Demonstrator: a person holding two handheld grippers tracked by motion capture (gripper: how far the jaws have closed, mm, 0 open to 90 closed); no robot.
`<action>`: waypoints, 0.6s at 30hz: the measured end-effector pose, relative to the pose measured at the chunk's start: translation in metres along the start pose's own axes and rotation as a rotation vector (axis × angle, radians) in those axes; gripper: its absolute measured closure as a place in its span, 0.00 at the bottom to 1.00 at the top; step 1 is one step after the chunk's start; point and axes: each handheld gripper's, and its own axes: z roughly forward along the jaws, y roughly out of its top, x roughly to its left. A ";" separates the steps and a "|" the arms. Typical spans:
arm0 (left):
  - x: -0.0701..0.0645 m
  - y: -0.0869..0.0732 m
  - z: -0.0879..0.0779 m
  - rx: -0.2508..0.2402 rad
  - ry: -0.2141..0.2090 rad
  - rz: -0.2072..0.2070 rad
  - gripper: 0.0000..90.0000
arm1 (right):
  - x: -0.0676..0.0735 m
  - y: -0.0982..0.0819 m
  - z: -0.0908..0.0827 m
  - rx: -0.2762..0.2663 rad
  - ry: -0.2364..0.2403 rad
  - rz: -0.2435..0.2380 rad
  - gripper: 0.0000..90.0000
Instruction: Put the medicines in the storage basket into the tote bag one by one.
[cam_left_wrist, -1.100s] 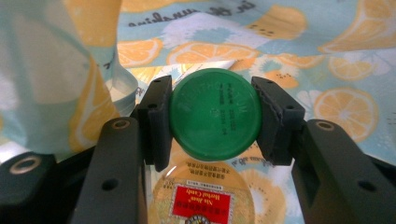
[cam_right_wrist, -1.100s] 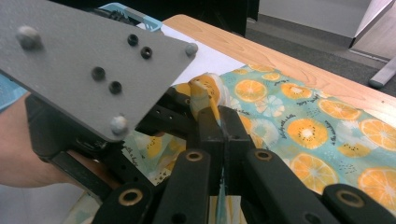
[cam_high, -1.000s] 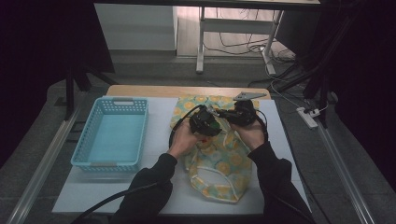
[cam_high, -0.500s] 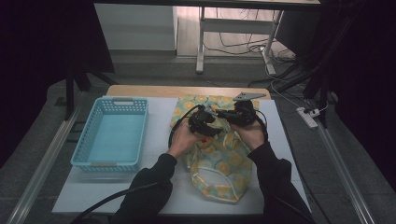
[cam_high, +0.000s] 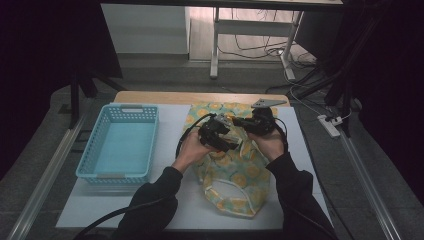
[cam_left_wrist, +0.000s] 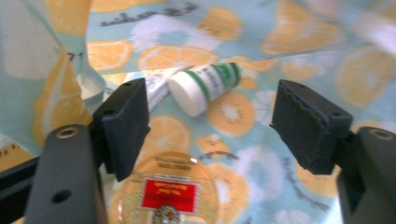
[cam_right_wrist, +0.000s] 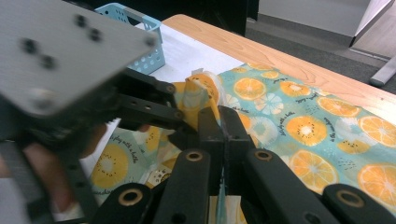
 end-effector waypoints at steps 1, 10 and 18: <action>-0.001 0.000 -0.002 -0.005 -0.006 -0.004 0.28 | 0.000 0.000 0.000 0.000 0.000 0.001 1.00; -0.010 -0.008 -0.015 0.006 -0.039 -0.010 0.15 | 0.001 -0.001 0.002 0.007 0.003 -0.002 1.00; -0.017 -0.017 -0.029 -0.020 -0.049 -0.042 0.05 | 0.000 -0.002 0.002 0.005 0.003 0.002 1.00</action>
